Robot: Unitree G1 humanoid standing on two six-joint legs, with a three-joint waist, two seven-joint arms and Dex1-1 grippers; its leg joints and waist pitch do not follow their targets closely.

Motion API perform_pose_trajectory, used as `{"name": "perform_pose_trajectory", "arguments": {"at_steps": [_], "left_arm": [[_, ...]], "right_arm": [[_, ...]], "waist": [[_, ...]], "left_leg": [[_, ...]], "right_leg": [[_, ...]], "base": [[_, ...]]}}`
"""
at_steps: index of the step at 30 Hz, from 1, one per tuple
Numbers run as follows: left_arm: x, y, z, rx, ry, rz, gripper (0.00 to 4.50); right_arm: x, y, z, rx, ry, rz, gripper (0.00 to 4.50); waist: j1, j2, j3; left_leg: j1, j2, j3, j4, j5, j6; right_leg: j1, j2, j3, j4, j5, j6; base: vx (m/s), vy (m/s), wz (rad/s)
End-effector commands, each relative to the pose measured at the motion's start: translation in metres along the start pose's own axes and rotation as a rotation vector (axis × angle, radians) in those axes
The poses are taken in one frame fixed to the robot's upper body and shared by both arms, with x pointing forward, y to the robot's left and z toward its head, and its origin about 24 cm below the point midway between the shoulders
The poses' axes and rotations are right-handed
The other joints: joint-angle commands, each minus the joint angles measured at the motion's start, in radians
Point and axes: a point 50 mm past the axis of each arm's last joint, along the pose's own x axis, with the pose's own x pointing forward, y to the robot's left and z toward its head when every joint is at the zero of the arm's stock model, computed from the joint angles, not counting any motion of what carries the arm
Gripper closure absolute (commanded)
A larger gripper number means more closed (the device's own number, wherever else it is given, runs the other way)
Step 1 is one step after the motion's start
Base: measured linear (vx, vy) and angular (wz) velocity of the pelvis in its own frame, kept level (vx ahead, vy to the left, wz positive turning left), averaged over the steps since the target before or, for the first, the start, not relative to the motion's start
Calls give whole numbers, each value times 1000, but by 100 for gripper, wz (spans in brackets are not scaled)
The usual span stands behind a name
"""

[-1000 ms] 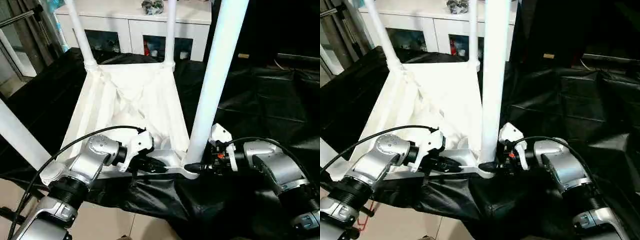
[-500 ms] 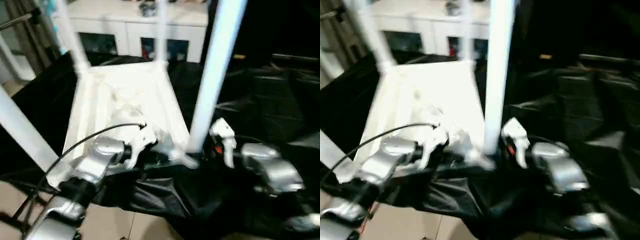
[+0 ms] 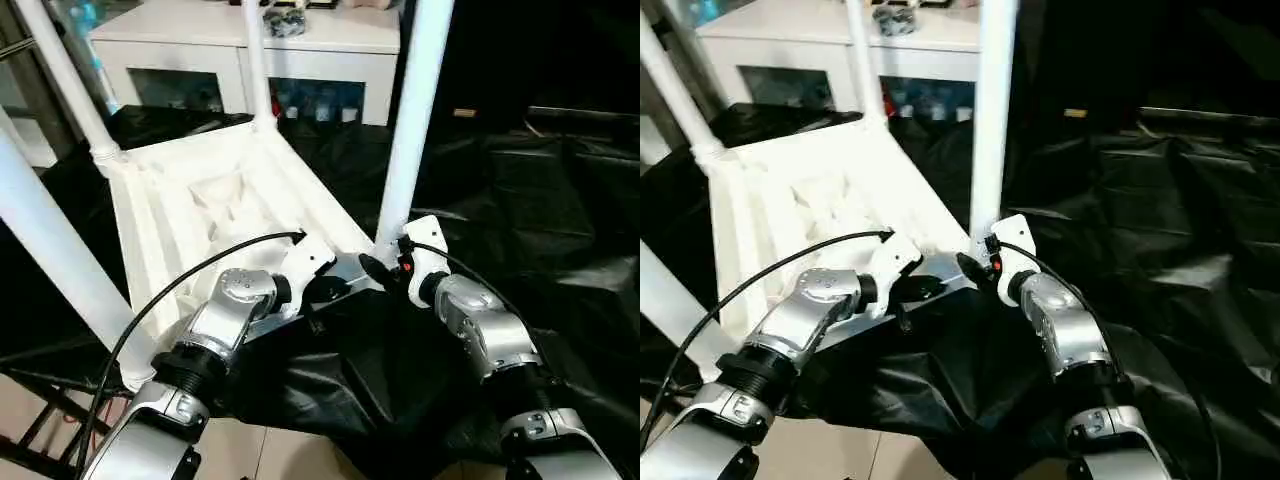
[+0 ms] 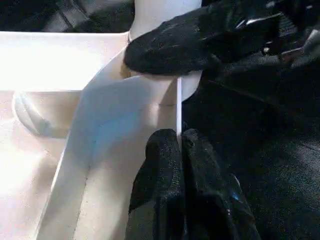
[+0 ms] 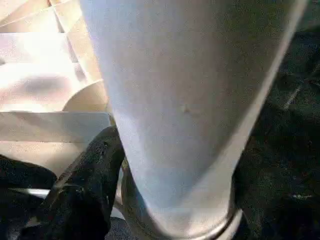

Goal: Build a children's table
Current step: Rotate leg to tighten

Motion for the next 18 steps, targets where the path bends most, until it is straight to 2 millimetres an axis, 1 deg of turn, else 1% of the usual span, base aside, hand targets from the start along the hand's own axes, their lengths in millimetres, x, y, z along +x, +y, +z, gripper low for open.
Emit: {"name": "perform_pose_trajectory", "arguments": {"at_steps": [1,2,3,4,5,6,7,8,9,10,11,12,13,14,15,17,18], "left_arm": [[11,-21,16,96,-67,-159,450],[10,-21,15,102,-66,-173,450],[8,-22,15,107,-66,-184,450],[3,-22,12,123,-61,-222,450],[2,-22,12,126,-60,-232,450],[-3,-22,9,134,-56,-269,450],[-7,-22,7,145,-50,-289,450],[-9,-22,6,152,-46,-302,450],[-11,-21,5,156,-40,-309,450],[-14,-19,3,163,-28,-319,450],[-16,-19,1,169,-23,-332,450],[-16,-19,1,169,-23,-332,450],[-24,-18,-1,177,-20,-380,450],[-24,-18,-1,177,-20,-382,450],[-26,-19,-1,178,-20,-392,450],[-29,-19,-2,170,-17,-422,450],[-32,-20,-3,171,-17,-440,450]], "right_arm": [[6,28,-10,-89,69,225,80],[4,27,-10,-122,72,245,80],[2,27,-11,-150,76,263,80],[-5,24,-10,-181,76,339,80],[-7,23,-9,-182,74,359,80],[-15,19,-6,-166,68,428,80],[-20,16,-4,-174,76,475,80],[-24,14,-4,-181,83,508,80],[-28,13,-4,-193,92,538,80],[-35,11,-4,-212,110,594,80],[-40,10,-4,-218,122,625,80],[-40,10,-4,-218,122,625,80],[-49,7,-3,-223,136,695,80],[-50,7,-3,-223,136,697,95],[-51,7,-3,-224,137,707,95],[-55,7,-2,-217,140,741,112],[-57,7,-2,-216,145,761,115]], "waist": [[2,-9,-49],[3,-10,-51],[6,-9,-52],[7,-11,-55],[10,-12,-56],[11,-13,-59],[16,-10,-62],[21,-9,-60],[24,-9,-60],[29,-10,-59],[34,-10,-57],[34,-10,-57],[41,-11,-54],[42,-11,-54],[41,-10,-52],[40,-14,-51],[40,-14,-52]], "left_leg": [[5,61,-28,-79,-252,25],[3,61,-24,-76,-228,38],[2,62,-25,-75,-215,40],[-2,61,-22,-71,-177,54],[-3,61,-23,-70,-159,64],[-6,61,-21,-67,-124,88],[-4,63,-21,-63,-100,111],[-4,65,-19,-61,-83,129],[-4,65,-19,-61,-81,134],[-4,66,-20,-61,-89,136],[-1,69,-18,-62,-109,133],[-1,69,-18,-62,-109,133],[2,72,-20,-67,-140,110],[1,72,-20,-68,-153,101],[2,73,-19,-69,-162,96],[1,71,-20,-70,-170,81],[2,72,-21,-71,-172,78]], "right_leg": [[34,-83,61,-84,-276,-191],[34,-83,63,-81,-240,-197],[35,-84,63,-78,-222,-203],[41,-83,63,-71,-163,-215],[43,-83,62,-68,-133,-223],[46,-83,63,-60,-69,-238],[46,-81,61,-53,-21,-256],[44,-78,59,-50,13,-267],[43,-78,58,-49,16,-269],[46,-78,55,-51,-4,-268],[43,-80,57,-55,-41,-262],[43,-80,57,-55,-41,-262],[42,-81,57,-60,-100,-255],[42,-82,58,-60,-122,-250],[40,-82,59,-62,-133,-249],[40,-82,59,-64,-155,-245],[40,-83,60,-64,-162,-244]], "base": [[0,0,0],[0,0,0],[0,0,0],[0,0,0],[0,0,0],[0,0,0],[0,0,0],[0,0,0],[0,0,0],[0,0,0],[0,0,0],[0,0,0],[0,0,0],[0,0,0],[0,0,0],[0,0,0],[0,0,0]]}}
